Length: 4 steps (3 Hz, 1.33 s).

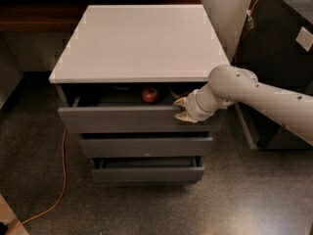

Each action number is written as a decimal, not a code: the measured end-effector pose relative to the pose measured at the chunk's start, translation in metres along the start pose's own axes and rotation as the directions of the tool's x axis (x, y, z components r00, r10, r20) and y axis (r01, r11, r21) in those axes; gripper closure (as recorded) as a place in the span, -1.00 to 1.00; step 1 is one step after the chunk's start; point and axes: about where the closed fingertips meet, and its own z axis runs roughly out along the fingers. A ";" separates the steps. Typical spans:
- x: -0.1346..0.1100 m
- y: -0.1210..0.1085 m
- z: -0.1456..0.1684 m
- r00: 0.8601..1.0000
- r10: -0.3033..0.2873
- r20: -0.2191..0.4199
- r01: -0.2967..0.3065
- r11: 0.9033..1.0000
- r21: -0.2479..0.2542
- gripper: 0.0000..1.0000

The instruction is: Pick apple from top drawer and place on counter

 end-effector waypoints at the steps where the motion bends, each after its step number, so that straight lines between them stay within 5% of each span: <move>1: -0.001 0.000 -0.001 1.000 0.000 0.000 0.000 1.000 0.000 0.55; 2: -0.001 0.000 -0.001 1.000 0.000 0.000 0.000 1.000 0.000 -0.07; 4: -0.001 0.000 -0.001 1.000 0.000 0.000 0.000 1.000 0.000 -0.97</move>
Offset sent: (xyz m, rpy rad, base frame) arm -0.2252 0.0389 0.0598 0.3226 0.2009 -0.1367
